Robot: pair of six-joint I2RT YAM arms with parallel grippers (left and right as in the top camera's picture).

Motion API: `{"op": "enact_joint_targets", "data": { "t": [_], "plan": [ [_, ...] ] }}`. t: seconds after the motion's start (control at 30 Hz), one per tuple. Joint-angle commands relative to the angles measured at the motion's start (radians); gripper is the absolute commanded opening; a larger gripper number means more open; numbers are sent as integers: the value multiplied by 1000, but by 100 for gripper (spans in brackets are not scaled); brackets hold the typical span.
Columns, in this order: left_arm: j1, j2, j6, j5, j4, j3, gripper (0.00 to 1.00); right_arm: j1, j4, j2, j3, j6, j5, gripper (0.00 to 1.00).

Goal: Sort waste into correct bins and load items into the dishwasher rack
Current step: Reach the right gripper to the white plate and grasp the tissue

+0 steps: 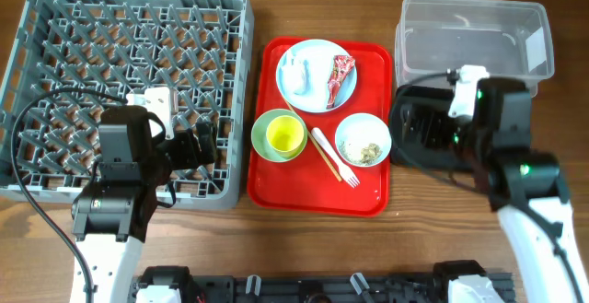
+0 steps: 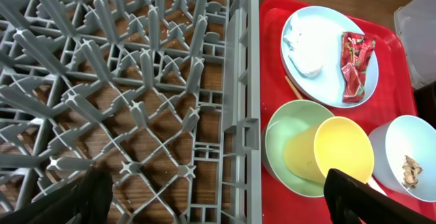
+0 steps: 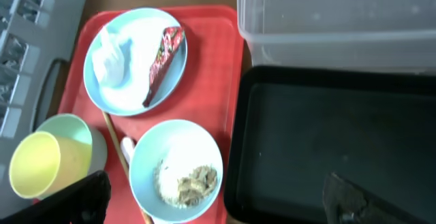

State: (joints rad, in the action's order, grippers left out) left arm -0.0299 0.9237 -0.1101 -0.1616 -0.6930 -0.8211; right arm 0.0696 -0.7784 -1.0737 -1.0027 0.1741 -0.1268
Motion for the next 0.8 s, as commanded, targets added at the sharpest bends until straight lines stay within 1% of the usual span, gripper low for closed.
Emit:
{"op": "enact_joint_targets", "data": {
  "t": [0.0,0.07,0.27,0.4,0.57,0.67,0.77],
  "plan": [
    [4,0,-2,5,-1,-22,100,4,-10,-68,-37,-14,23,100],
    [4,0,-2,5,-1,-22,100,4,-31,-93,-37,-15,-4,100],
    [4,0,-2,5,-1,-22,100,6,-11,-111,-42,-16,-128,100],
    [4,0,-2,5,0,-22,100,7,-61,-117,-81,-17,-144,100],
    [4,0,-2,5,0,-22,100,61,-129,-173,-227,-14,-143,100],
    [4,0,-2,6,0,-22,100,114,-184,-278,-390,-14,-137,100],
    [4,0,-2,6,0,-22,100,181,-204,-404,-535,-18,-132,100]
  ]
}}
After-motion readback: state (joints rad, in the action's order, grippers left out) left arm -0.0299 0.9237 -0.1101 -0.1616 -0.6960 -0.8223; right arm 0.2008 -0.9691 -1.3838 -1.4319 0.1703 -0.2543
